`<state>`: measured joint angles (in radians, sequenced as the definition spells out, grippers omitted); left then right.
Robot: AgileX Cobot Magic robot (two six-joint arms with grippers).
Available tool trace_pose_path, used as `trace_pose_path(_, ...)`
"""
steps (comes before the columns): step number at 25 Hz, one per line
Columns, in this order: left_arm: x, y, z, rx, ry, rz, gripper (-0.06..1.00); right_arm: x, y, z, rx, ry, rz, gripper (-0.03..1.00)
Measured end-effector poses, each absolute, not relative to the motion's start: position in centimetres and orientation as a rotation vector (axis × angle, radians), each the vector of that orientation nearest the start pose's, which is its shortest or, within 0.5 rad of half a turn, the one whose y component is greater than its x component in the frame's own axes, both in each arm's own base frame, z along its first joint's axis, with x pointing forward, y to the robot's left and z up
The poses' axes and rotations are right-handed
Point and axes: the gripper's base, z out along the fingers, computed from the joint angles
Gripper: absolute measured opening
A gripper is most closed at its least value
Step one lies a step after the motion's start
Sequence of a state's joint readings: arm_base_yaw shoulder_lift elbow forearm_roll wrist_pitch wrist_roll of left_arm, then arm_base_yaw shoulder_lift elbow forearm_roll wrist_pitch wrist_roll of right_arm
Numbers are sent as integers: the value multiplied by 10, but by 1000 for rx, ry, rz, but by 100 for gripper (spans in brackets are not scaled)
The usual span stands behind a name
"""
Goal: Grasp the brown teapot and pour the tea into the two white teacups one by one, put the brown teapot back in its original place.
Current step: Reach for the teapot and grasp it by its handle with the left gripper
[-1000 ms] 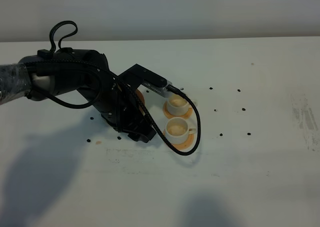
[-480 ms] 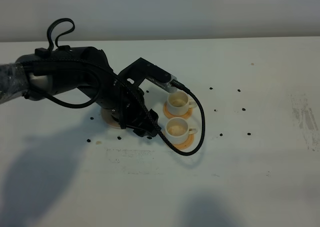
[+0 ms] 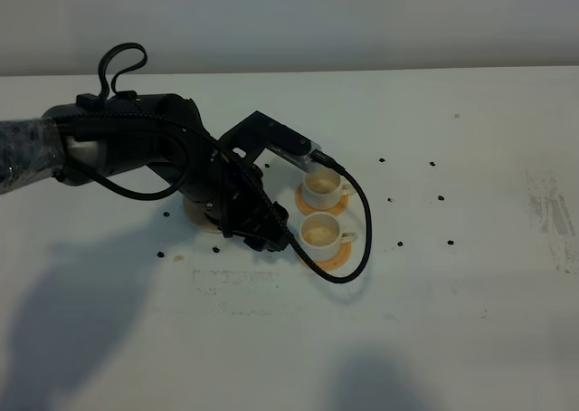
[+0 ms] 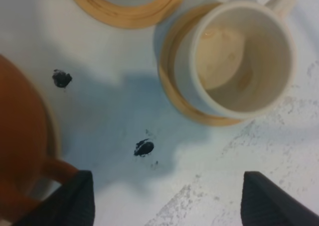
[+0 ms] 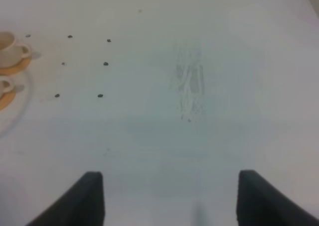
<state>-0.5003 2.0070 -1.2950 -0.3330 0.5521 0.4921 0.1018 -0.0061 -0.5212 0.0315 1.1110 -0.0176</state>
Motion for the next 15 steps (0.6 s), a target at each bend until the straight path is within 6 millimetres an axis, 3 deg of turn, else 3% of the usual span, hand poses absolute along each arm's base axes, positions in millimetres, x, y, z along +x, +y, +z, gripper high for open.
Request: trace_pose_path(15, 351, -194, 149, 1011, 2616, -270, 60, -11, 1, 279, -126, 2064, 90, 54)
